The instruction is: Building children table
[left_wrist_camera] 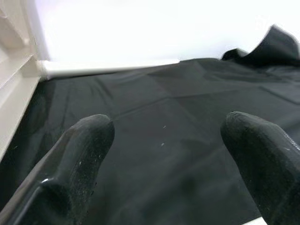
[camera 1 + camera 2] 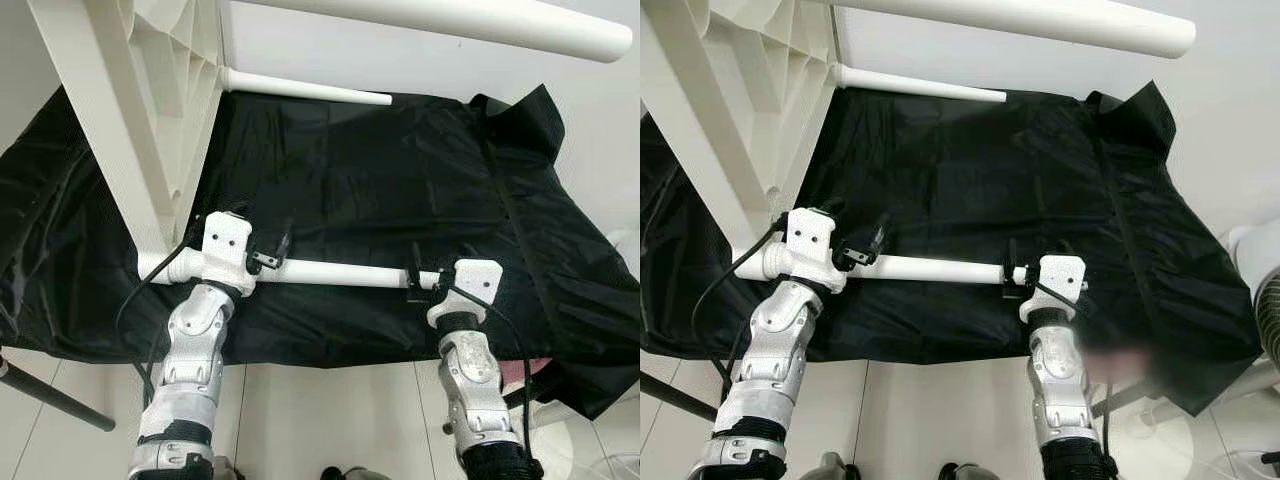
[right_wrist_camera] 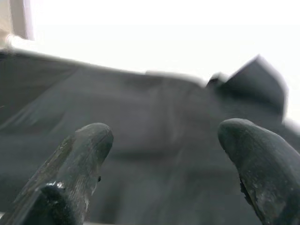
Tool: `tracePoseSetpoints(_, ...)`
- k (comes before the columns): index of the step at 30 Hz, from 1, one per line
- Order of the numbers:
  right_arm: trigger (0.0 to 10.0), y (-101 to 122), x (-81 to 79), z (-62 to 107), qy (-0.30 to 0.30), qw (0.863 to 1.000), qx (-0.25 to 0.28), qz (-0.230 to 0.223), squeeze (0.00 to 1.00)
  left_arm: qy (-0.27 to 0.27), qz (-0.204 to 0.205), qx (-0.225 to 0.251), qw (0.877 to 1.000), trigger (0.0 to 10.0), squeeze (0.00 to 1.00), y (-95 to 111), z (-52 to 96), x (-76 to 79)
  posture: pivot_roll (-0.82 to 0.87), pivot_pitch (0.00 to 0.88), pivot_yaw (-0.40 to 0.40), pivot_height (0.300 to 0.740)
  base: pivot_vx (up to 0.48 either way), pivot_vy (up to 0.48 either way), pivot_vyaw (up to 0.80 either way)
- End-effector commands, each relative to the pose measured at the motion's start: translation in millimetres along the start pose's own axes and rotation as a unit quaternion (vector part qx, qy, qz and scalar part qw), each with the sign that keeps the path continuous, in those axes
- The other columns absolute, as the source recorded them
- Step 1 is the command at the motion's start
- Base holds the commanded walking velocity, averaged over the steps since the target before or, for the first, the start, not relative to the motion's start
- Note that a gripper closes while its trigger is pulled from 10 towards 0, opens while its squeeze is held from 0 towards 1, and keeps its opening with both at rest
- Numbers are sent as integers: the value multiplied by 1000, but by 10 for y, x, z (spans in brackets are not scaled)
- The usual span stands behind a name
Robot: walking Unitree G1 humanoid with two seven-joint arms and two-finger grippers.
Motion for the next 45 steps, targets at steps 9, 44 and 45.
tracePoseSetpoints(9,10000,795,74,-264,35,961,198,189,0,-83,66,-12,994,10000,0,118,-70,200,6,106,-33,740,0,0,0)
tracePoseSetpoints(44,10000,913,-272,-66,133,909,301,257,0,-165,104,-148,970,10000,0,44,557,263,34,123,-46,740,0,0,0)
tracePoseSetpoints(45,10000,843,-238,-75,125,927,271,227,0,-171,102,-150,968,10000,0,61,607,291,34,123,-46,740,0,0,0)
Point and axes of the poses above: a point about 5 cm out from each wrist's last joint towards the gripper, its own z axis pointing back from the gripper into the wrist, its own y axis along the axis of the wrist's last joint, x = y × z, the point moved 1 cm from there along -z, pointing out of the wrist towards the gripper
